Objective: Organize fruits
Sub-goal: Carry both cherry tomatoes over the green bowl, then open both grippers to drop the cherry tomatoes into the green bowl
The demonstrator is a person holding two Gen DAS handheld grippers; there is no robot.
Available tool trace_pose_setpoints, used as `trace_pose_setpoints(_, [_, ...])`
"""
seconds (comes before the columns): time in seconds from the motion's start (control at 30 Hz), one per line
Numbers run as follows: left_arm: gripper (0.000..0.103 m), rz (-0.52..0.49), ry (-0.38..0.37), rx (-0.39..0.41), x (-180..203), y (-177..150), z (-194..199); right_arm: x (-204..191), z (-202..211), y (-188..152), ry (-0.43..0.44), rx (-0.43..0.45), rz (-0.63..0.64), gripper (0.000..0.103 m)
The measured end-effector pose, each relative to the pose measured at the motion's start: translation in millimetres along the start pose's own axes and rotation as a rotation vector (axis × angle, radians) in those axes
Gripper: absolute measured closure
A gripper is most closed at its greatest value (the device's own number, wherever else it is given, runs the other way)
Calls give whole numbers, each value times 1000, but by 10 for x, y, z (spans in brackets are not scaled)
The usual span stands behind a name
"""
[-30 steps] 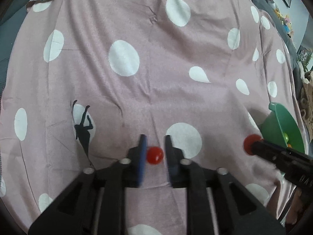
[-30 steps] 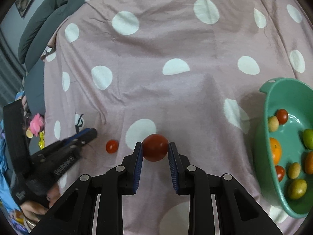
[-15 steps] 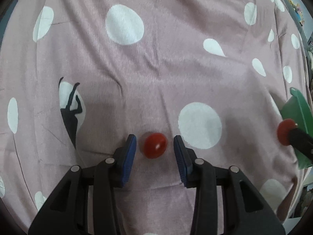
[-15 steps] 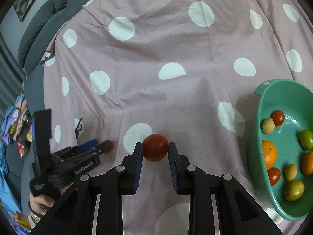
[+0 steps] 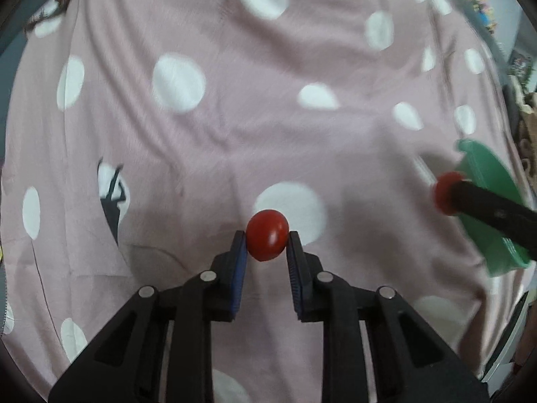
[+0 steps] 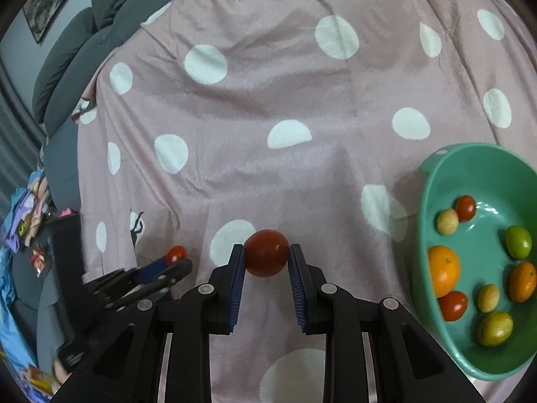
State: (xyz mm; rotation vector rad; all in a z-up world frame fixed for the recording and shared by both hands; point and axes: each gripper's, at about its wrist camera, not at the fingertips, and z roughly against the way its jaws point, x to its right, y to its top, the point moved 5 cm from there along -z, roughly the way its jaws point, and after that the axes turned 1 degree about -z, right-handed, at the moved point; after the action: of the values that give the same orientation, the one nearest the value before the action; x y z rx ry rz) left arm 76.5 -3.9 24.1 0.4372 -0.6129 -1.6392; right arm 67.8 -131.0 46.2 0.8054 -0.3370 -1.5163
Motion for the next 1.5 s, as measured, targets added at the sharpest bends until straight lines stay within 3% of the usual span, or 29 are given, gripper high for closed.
trace_pose_setpoints(0.3, [80,-121,-139,145,921,261,513,479,521,189,-116,148,-64,76])
trace_pose_setpoints(0.57, [80,-209,-243,141,1685,359,359,1144,897,195,-267,225,-175,76])
trace_pose_setpoints(0.83, [80,-274,-273,60,2181,274,61,1585,900,84,-358,186,-277,76])
trace_pose_setpoints(1.13, [80,-285,-262,-11,2303,213,-115,1786,715,-19,-419,79,-293,76])
trace_pose_setpoints(1.5, [78,-297,-257,-48,2413,154,-195,1919,660,-87,-457,31,-305,76])
